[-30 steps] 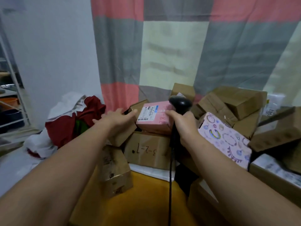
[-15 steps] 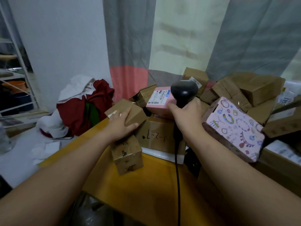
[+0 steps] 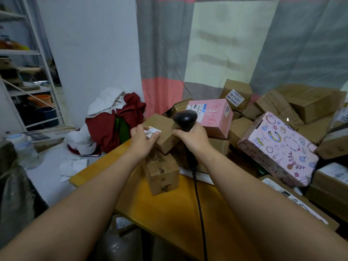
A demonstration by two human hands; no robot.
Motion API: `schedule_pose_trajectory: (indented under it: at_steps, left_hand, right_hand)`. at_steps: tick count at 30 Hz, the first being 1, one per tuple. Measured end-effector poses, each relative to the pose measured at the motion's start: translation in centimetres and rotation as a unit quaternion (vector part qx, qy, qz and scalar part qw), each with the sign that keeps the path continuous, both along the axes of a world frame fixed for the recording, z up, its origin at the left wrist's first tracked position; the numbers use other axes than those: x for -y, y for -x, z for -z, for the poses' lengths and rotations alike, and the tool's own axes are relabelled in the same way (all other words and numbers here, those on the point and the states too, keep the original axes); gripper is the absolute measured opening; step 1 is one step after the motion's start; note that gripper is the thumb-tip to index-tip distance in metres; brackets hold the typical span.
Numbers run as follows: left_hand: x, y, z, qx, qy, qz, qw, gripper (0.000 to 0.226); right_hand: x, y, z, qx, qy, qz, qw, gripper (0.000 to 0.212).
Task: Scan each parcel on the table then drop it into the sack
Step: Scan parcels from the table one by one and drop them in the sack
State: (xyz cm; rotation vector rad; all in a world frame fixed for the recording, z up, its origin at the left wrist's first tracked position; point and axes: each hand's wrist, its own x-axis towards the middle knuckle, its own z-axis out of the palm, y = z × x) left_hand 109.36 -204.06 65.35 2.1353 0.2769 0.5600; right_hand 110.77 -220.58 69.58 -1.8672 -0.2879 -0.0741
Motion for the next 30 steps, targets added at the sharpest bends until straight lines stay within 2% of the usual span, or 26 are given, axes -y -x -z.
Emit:
schedule_pose_trajectory:
  at_steps: [2, 4, 7, 10, 13, 19, 23, 26, 30]
  left_hand:
    - [-1.3, -1.2, -0.7, -0.020, 0.043, -0.051, 0.998, 0.077]
    - [-2.6, -2.5, -0.8, -0.064, 0.093, -0.057, 0.992, 0.106]
    - [-3.9, -4.1, -0.6, -0.135, 0.170, 0.004, 0.976, 0.123]
    - [-4.1, -5.0, 0.1, -0.145, 0.238, 0.077, 0.957, 0.111]
    - [-3.6, -5.0, 1.0, -0.077, 0.260, 0.073, 0.960, 0.094]
    - [-2.3, -2.1, 1.3, 0.038, 0.255, 0.053, 0.965, 0.067]
    - [-1.1, 1.0, 0.1, 0.077, 0.249, 0.066, 0.963, 0.041]
    - [-0.3, 4.3, -0.9, 0.090, 0.251, 0.091, 0.959, 0.026]
    - [1.4, 9.3, -1.1, 0.054, 0.222, 0.124, 0.966, 0.028]
  right_hand:
    - [-0.7, -1.0, 0.0, 0.002, 0.000, 0.011, 1.000, 0.049]
    - [-0.9, -1.9, 0.6, -0.005, -0.011, 0.012, 1.000, 0.047]
    - [-0.8, -2.4, 1.5, -0.028, -0.045, -0.014, 0.998, 0.050]
    - [-0.9, -2.5, 2.1, -0.054, -0.084, -0.033, 0.994, 0.053]
    - [-0.6, -2.4, 2.6, -0.061, -0.129, -0.034, 0.989, 0.050]
    - [0.9, -0.8, 2.5, 0.014, -0.144, 0.032, 0.989, 0.052]
    - [3.4, 1.8, 1.7, 0.057, -0.174, 0.050, 0.982, 0.038]
    - [5.8, 4.0, 1.3, 0.062, -0.201, 0.049, 0.976, 0.034]
    - [8.3, 6.9, 1.2, 0.032, -0.202, 0.057, 0.977, 0.041]
